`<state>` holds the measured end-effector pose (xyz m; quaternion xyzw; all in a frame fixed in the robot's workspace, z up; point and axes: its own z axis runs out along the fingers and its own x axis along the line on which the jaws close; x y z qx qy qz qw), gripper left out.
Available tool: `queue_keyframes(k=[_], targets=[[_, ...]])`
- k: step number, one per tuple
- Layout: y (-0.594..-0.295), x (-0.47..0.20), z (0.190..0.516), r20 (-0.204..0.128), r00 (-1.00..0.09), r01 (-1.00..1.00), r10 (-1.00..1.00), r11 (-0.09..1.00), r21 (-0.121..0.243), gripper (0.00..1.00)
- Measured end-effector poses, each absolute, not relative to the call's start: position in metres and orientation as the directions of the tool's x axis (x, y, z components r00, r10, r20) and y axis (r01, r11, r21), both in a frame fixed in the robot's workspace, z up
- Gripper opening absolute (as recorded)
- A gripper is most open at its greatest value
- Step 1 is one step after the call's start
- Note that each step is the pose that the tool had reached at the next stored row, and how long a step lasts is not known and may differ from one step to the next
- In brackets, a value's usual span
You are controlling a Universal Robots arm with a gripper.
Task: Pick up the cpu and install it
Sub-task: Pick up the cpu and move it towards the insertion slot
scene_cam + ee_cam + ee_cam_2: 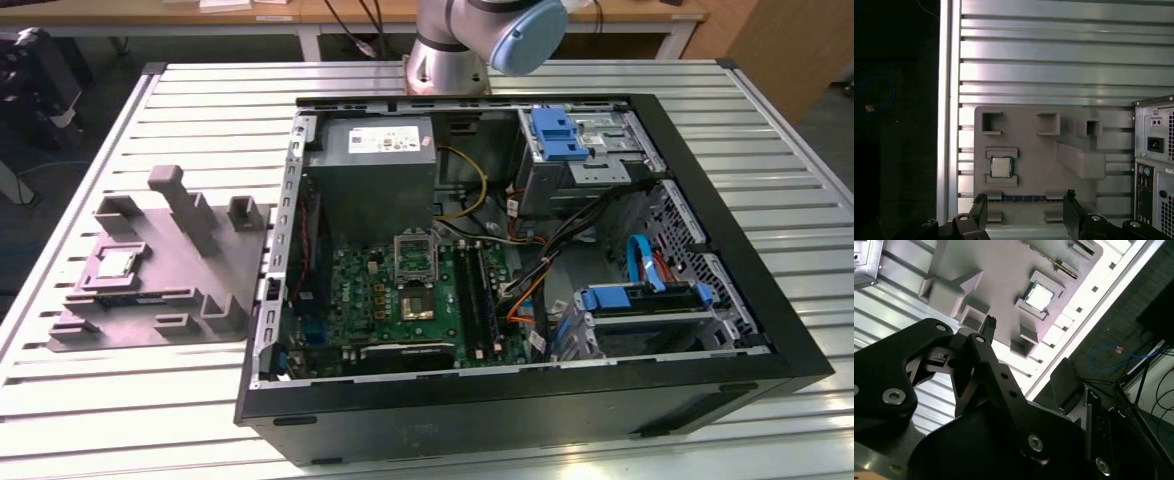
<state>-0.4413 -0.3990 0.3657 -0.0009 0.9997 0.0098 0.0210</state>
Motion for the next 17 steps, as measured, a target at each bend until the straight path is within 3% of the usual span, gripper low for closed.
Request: queue_keyframes(k=[17], targets=[[-0.399,-0.443,0.352,-0.037,-0.998,-0.052,-0.051,0.998,0.02,0.71]])
